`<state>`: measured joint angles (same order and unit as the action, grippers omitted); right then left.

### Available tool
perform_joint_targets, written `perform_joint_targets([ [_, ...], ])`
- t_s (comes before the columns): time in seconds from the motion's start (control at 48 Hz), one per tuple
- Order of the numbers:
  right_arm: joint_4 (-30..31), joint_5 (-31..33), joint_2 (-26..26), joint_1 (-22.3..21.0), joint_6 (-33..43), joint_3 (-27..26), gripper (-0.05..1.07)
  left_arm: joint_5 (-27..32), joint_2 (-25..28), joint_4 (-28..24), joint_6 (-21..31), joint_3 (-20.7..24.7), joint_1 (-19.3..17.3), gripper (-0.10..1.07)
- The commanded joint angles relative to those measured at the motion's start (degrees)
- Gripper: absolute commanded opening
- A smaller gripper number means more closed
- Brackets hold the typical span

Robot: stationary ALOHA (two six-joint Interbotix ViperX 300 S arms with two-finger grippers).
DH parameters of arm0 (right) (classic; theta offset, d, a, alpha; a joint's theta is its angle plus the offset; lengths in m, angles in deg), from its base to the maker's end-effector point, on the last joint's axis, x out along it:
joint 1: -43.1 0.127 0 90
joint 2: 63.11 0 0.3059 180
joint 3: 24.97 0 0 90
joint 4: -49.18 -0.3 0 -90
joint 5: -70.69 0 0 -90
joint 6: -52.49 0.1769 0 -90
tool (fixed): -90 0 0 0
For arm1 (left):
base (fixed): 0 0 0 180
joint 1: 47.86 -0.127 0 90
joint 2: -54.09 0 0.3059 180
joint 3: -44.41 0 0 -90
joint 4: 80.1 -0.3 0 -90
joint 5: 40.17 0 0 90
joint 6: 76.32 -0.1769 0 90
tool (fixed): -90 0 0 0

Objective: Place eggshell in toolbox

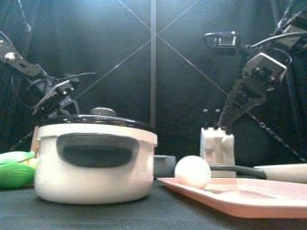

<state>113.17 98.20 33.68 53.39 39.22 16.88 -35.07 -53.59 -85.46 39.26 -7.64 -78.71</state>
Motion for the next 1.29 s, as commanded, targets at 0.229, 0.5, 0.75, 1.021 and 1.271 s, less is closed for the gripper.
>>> perform_joint_targets([
  [0.229, 0.3, -0.1, 0.6, -0.3, -0.1, -0.8, 0.91, -0.5, 0.0, -0.1, 0.0, 1.5, -0.4, 0.84],
  [0.5, 0.2, -0.1, 0.6, -0.3, -0.1, -0.8, 0.91, -0.4, 0.0, 0.0, 0.0, 1.5, -0.4, 0.84],
  [0.75, 0.1, -0.1, 0.6, -0.3, 0.0, -0.8, 0.91, -0.5, 0.0, 0.0, 0.0, 1.5, -0.4, 0.84],
  [1.021, 0.1, -0.1, 0.6, -0.3, -0.1, -0.8, 0.91, -0.5, 0.1, 0.1, 0.0, 1.4, -0.3, 0.84],
  [1.271, -0.1, -0.4, 0.6, -0.3, 0.0, -0.9, 0.91, -0.4, 0.0, 0.1, 0.0, 1.2, -0.3, 0.84],
])
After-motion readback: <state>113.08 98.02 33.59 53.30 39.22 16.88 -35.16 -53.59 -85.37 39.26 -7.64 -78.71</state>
